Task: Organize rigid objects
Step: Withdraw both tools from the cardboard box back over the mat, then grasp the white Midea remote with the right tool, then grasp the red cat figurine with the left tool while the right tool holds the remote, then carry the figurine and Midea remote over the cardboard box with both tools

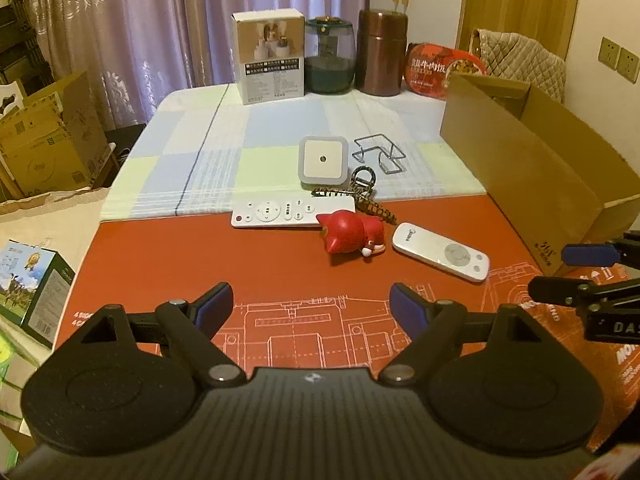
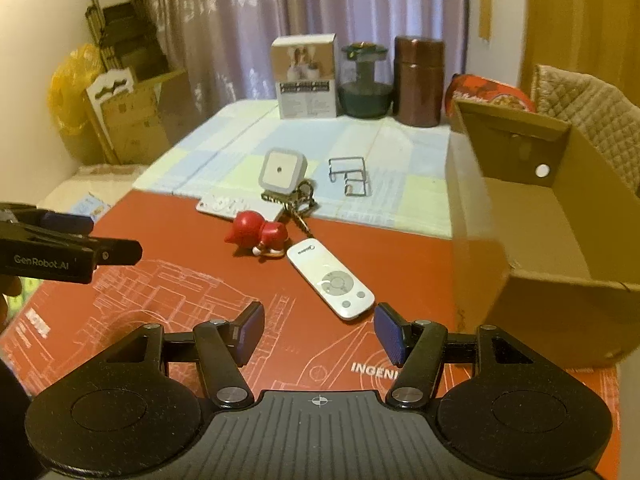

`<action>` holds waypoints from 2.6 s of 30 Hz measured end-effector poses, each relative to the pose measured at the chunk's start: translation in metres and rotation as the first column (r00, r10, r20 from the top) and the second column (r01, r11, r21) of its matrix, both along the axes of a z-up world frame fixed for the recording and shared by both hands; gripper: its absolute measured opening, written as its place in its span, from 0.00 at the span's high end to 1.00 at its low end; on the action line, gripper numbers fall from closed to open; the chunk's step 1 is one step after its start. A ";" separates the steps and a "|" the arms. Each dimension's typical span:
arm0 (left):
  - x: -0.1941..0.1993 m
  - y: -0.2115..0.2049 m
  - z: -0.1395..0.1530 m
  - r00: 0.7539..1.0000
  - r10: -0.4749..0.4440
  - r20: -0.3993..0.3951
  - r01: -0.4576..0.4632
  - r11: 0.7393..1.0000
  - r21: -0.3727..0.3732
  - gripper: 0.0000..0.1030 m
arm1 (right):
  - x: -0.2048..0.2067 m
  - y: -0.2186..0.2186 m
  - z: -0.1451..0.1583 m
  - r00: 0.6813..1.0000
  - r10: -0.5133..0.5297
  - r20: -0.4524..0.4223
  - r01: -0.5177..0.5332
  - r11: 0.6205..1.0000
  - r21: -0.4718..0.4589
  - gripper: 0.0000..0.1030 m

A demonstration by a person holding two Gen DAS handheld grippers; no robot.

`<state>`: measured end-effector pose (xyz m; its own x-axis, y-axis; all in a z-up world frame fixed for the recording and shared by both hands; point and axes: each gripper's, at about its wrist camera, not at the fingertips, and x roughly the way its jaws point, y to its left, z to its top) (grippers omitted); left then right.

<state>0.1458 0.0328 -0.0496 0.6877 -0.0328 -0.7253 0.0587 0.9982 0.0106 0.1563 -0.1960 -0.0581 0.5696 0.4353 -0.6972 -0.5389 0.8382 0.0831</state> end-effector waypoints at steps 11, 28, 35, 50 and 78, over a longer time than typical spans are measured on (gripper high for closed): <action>0.049 0.008 -0.043 1.000 -0.005 -0.024 0.004 1.000 -0.008 0.15 | 0.056 0.030 -0.051 0.997 0.077 -0.025 -0.079 0.995 -0.067 0.29; 0.094 0.015 -0.078 1.000 -0.017 -0.026 0.014 0.994 -0.109 0.12 | 0.110 0.047 -0.102 0.990 0.137 -0.042 -0.140 0.985 -0.097 0.30; 0.094 0.008 -0.078 0.999 -0.032 -0.006 0.031 0.995 -0.100 0.12 | 0.114 0.050 -0.099 0.992 0.128 -0.018 -0.129 0.987 -0.091 0.63; 0.112 -0.042 -0.096 0.996 -0.019 0.083 0.020 1.000 -0.021 0.13 | 0.084 0.019 -0.096 0.996 -0.082 -0.015 0.081 0.995 -0.051 0.64; 0.057 -0.050 -0.070 0.999 -0.014 0.043 0.015 1.000 -0.025 0.39 | 0.054 0.007 -0.075 0.996 -0.083 -0.014 0.083 0.996 -0.021 0.64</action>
<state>0.2031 -0.0168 -0.1198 0.7172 -0.0611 -0.6942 0.0731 0.9972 -0.0122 0.2099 -0.1887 -0.1330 0.5926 0.3727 -0.7141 -0.4662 0.8816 0.0733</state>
